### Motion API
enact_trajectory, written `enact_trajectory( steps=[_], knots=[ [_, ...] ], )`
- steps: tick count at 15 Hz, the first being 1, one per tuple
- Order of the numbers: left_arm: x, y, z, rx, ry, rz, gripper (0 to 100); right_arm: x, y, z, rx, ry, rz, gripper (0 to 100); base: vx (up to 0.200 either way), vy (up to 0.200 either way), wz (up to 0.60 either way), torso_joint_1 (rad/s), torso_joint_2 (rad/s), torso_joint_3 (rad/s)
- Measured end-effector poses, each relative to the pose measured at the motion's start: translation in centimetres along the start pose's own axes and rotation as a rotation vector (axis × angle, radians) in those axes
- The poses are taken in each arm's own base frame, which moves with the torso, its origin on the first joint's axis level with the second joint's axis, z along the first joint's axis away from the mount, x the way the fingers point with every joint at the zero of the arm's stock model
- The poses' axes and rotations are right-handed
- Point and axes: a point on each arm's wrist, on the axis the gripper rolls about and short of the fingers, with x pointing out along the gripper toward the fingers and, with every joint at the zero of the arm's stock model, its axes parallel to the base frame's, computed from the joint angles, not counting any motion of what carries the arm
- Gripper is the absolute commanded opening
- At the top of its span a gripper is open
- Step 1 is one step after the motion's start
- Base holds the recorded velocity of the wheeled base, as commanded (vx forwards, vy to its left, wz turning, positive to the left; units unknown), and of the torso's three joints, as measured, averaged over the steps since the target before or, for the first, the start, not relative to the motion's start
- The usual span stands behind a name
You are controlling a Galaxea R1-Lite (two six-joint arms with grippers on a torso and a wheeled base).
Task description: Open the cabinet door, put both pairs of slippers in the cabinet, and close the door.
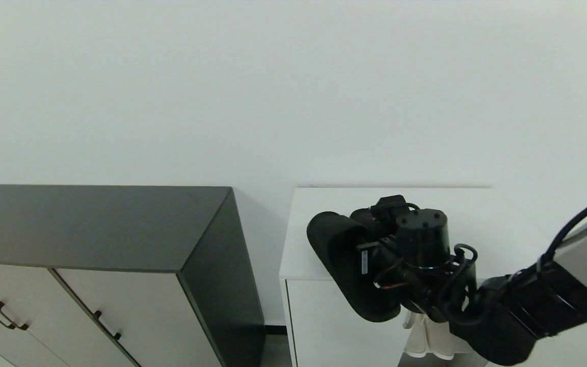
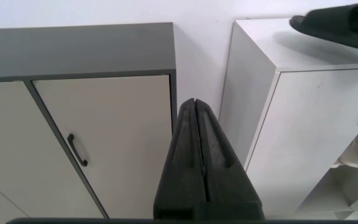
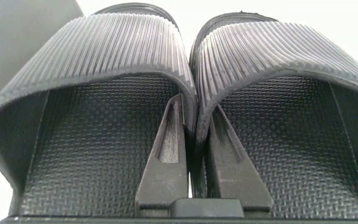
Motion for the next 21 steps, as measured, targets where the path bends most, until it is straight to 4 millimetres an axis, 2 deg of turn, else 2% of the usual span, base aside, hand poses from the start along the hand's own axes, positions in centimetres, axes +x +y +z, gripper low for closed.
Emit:
enact_trajectory(
  steps=[2,4,6,18,21],
  knots=[
    [0.0,0.0,0.0,0.000,0.000,0.000,0,-2.0,0.0,-0.5,-0.012,0.012,0.036,0,0.000,0.000,0.00,0.000,0.00,0.000],
    [0.0,0.0,0.0,0.000,0.000,0.000,0,-2.7,-0.1,-0.6,-0.016,0.014,0.043,0,0.000,0.000,0.00,0.000,0.00,0.000],
    [0.0,0.0,0.0,0.000,0.000,0.000,0,-3.0,-0.2,-0.6,-0.019,0.016,0.039,0,0.000,0.000,0.00,0.000,0.00,0.000],
    [0.0,0.0,0.0,-0.001,0.000,0.000,0,-3.1,-0.5,-0.8,-0.018,0.008,0.026,0,-0.200,0.000,0.00,0.001,0.00,0.003],
    [0.0,0.0,0.0,-0.002,0.000,0.000,0,-3.0,-0.5,-0.9,-0.023,0.013,0.023,0,0.000,0.000,0.00,0.000,0.00,0.000]
  ],
)
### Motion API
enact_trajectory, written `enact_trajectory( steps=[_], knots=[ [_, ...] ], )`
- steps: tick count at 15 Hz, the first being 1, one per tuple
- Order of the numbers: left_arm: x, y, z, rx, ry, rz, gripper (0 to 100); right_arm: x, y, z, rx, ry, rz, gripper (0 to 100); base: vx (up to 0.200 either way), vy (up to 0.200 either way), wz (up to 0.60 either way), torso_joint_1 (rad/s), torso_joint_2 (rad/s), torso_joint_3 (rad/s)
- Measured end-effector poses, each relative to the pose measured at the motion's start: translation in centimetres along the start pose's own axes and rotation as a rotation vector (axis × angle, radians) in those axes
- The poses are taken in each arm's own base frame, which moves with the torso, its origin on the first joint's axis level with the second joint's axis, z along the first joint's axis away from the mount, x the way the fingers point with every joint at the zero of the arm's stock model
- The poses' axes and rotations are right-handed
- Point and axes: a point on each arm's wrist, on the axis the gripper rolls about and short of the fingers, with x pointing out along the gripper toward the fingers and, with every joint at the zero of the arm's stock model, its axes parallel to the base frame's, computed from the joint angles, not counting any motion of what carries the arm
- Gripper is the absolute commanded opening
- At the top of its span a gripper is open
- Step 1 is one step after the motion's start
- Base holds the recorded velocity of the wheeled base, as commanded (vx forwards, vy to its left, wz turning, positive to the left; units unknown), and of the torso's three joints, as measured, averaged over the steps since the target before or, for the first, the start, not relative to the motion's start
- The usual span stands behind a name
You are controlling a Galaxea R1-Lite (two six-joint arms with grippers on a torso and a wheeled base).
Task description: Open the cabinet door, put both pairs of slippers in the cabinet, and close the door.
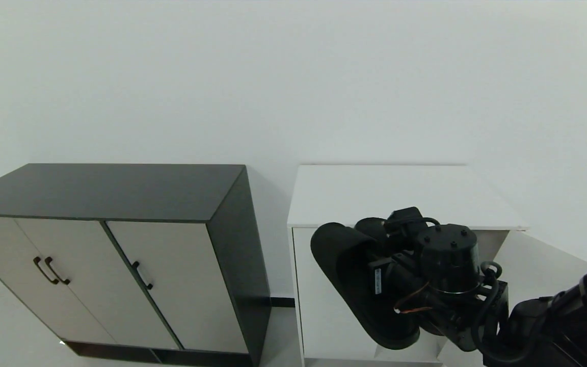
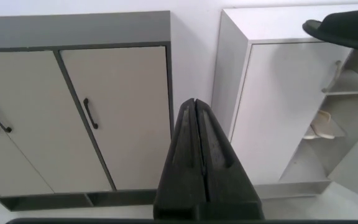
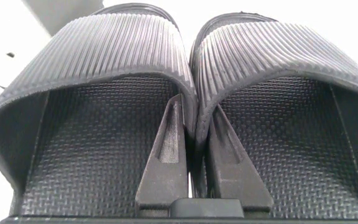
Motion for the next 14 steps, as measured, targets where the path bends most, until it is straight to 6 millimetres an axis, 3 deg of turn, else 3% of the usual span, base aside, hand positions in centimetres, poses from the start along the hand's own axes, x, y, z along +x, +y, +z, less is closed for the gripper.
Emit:
enact_trajectory(
  steps=[12,14],
  knots=[
    [0.00,0.00,0.00,-0.002,0.000,0.000,0,0.25,0.06,-0.27,-0.011,-0.002,-0.008,0,0.000,0.000,0.00,0.000,0.00,0.000],
    [0.00,0.00,0.00,-0.002,0.000,0.000,0,0.24,0.05,-0.30,-0.010,-0.001,-0.009,0,0.000,-0.200,0.00,0.005,0.00,0.002]
  ],
)
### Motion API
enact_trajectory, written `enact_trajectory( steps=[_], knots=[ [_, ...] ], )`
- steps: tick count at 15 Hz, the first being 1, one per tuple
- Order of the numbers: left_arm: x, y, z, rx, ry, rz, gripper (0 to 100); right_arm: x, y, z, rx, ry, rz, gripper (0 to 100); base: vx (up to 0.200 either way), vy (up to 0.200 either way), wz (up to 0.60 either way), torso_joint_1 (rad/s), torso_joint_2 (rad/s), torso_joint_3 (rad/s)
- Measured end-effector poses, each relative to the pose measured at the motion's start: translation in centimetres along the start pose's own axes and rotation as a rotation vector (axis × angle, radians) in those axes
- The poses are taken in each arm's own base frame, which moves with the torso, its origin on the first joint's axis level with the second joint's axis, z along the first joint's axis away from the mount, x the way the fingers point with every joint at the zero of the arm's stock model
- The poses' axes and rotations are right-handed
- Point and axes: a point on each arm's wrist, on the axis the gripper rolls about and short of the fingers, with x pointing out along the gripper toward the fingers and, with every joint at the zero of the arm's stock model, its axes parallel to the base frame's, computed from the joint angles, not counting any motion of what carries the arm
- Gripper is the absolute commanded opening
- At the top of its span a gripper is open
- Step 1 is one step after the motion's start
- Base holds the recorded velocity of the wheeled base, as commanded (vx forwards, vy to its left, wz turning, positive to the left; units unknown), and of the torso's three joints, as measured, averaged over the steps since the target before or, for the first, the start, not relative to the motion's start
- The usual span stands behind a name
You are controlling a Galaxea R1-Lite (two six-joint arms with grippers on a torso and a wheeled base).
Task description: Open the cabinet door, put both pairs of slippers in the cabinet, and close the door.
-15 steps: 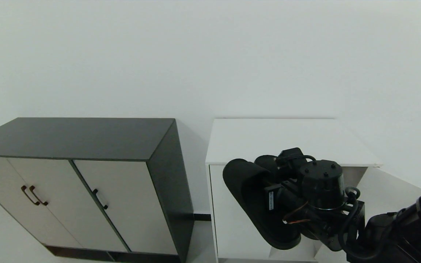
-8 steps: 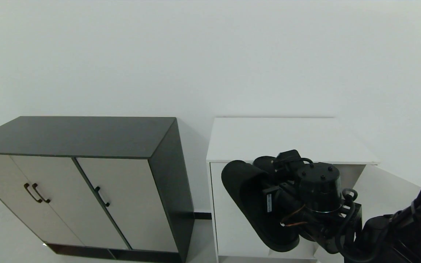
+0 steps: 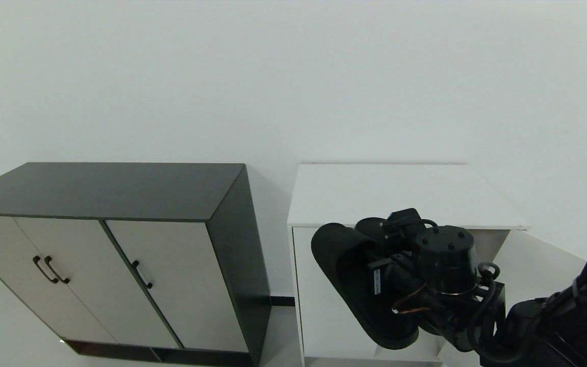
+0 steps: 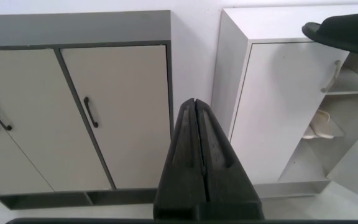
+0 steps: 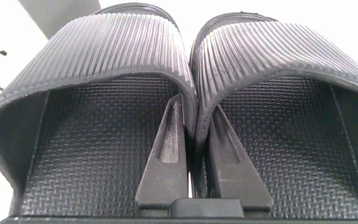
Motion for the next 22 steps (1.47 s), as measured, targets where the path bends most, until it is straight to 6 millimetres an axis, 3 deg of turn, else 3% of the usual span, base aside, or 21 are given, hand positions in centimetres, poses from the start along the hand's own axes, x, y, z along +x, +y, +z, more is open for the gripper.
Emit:
enact_trajectory(
  steps=[16,22],
  knots=[
    [0.0,0.0,0.0,0.001,0.000,0.000,0,-1.0,0.8,-0.3,-0.027,0.008,0.034,0,0.000,-0.200,0.00,0.003,0.00,0.004],
    [0.0,0.0,0.0,0.001,0.000,0.000,0,-3.3,1.0,0.2,-0.029,-0.005,0.074,0,0.000,0.000,0.00,0.000,0.00,0.000]
  ],
)
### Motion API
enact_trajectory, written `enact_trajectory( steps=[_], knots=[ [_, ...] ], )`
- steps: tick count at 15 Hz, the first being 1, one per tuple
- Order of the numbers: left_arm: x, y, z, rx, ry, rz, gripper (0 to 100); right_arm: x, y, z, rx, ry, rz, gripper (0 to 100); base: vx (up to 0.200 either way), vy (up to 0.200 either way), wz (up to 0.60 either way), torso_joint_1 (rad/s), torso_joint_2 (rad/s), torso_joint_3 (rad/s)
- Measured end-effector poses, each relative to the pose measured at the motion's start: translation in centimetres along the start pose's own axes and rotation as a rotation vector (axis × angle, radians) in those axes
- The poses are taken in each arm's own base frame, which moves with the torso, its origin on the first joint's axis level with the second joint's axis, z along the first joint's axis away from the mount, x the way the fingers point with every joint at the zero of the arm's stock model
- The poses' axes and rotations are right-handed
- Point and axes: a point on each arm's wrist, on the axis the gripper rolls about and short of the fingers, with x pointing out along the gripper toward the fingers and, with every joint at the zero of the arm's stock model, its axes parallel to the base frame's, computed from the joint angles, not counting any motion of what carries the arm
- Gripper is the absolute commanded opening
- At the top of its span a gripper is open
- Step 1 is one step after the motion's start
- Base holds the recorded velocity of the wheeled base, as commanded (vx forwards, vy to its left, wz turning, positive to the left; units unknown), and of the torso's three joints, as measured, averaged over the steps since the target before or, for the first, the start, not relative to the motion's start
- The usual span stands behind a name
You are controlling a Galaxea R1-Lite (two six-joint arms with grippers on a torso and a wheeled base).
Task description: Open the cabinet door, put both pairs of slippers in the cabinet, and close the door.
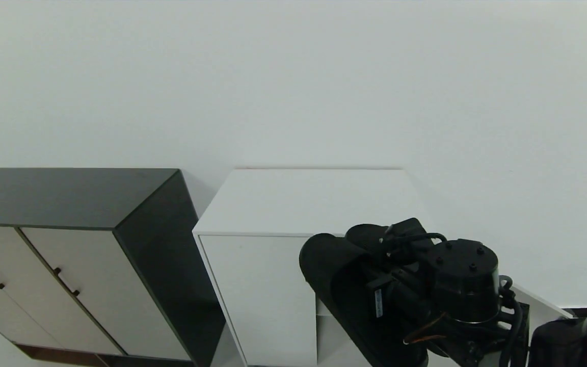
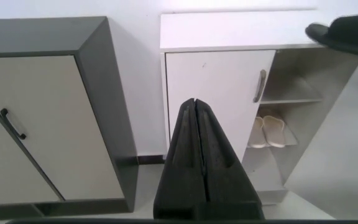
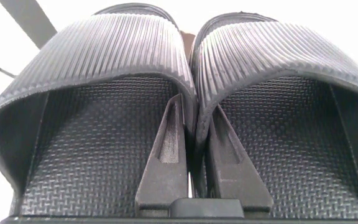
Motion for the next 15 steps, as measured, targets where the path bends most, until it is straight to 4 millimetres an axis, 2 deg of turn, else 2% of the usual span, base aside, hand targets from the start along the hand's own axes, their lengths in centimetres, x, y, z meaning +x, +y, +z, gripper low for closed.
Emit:
enact_trajectory(
  steps=[6,10,15],
  knots=[
    [0.0,0.0,0.0,0.001,0.000,0.000,0,-2.5,0.3,-0.7,-0.019,0.009,-0.004,0,0.000,0.000,0.00,0.000,0.00,0.000],
    [0.0,0.0,0.0,0.001,0.000,0.000,0,-2.9,0.3,-0.8,-0.016,0.009,0.004,0,0.000,0.000,0.00,-0.012,0.02,0.016],
    [0.0,0.0,0.0,0.001,0.000,0.000,0,-3.0,0.3,-0.8,-0.010,-0.008,0.008,0,0.000,0.000,0.00,-0.146,0.34,0.181]
  ],
)
